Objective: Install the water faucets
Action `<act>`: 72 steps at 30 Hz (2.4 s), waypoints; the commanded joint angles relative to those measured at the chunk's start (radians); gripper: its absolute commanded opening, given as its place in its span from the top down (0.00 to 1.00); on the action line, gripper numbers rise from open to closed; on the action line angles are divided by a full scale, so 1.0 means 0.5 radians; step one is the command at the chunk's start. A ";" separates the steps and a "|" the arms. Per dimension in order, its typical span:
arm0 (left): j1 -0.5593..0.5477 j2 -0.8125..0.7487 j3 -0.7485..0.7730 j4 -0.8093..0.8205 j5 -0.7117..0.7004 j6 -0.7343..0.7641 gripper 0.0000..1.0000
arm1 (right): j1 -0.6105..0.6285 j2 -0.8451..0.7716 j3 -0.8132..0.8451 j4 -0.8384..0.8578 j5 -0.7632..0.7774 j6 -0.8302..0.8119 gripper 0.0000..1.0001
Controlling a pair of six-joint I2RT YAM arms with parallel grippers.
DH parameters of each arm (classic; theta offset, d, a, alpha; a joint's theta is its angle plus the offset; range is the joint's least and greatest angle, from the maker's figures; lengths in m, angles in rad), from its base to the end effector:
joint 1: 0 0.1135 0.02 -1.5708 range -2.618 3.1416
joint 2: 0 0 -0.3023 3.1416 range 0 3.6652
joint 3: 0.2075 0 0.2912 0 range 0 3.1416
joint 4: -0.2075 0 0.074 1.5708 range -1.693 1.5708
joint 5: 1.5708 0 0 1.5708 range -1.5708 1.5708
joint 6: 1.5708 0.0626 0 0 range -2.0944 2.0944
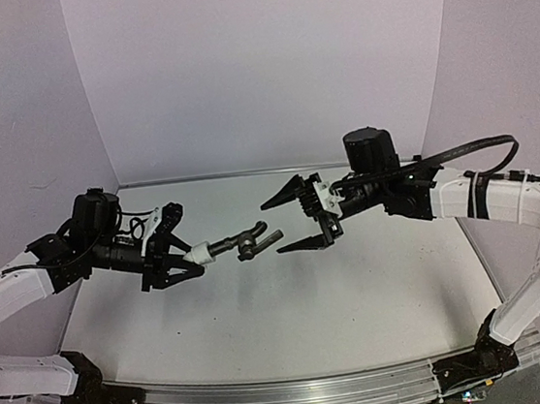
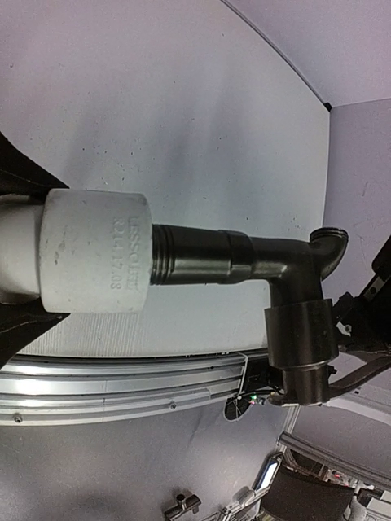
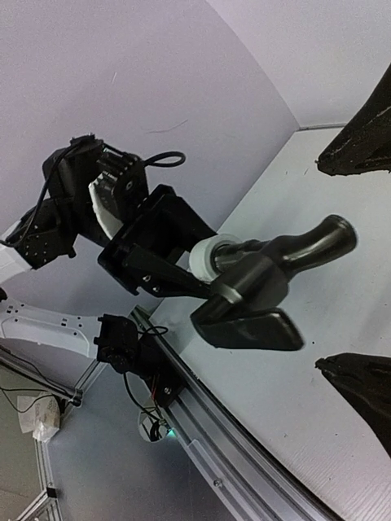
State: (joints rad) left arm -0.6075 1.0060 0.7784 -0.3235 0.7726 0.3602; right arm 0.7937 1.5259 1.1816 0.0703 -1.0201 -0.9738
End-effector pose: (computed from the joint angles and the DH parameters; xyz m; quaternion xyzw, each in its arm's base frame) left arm 0.1808 -0.1789 0.3008 0.5389 0.6302 -0.3821 0.4081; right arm 0.2408 0.3209 0.3469 -0.7248 0.2132 0.3402 0.5599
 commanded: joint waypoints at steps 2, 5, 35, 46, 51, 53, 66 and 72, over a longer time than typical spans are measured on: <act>0.009 0.022 0.141 0.057 0.130 -0.018 1.00 | 0.069 0.099 0.186 -0.048 -0.076 -0.119 0.29; 0.009 0.033 0.148 0.053 0.106 -0.009 1.00 | 0.099 0.138 0.221 -0.087 -0.075 -0.119 0.34; -0.009 -0.104 0.116 0.305 -0.823 0.452 1.00 | 0.112 0.700 0.571 0.358 -0.082 3.151 0.94; -0.009 -0.176 0.020 0.336 -0.643 0.294 1.00 | -0.054 0.871 0.543 0.820 -0.278 4.610 0.33; -0.007 -0.215 0.021 0.283 -0.592 0.145 1.00 | -0.180 0.683 0.275 0.822 -0.055 4.375 0.13; -0.003 -0.238 0.005 0.279 -0.580 0.098 1.00 | -0.258 0.640 0.169 0.821 -0.043 4.339 0.12; 0.059 -0.070 0.082 0.071 -0.125 -0.085 1.00 | -0.114 -0.163 -0.174 0.193 0.631 1.480 0.11; 0.074 0.124 0.241 -0.110 0.141 -0.164 1.00 | 0.073 -0.194 -0.180 0.213 0.762 0.460 0.08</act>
State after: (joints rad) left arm -0.5783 1.0258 0.7922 -0.3674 0.6863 0.3162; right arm 0.7951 1.4010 1.0942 0.2089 -0.7347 -0.2237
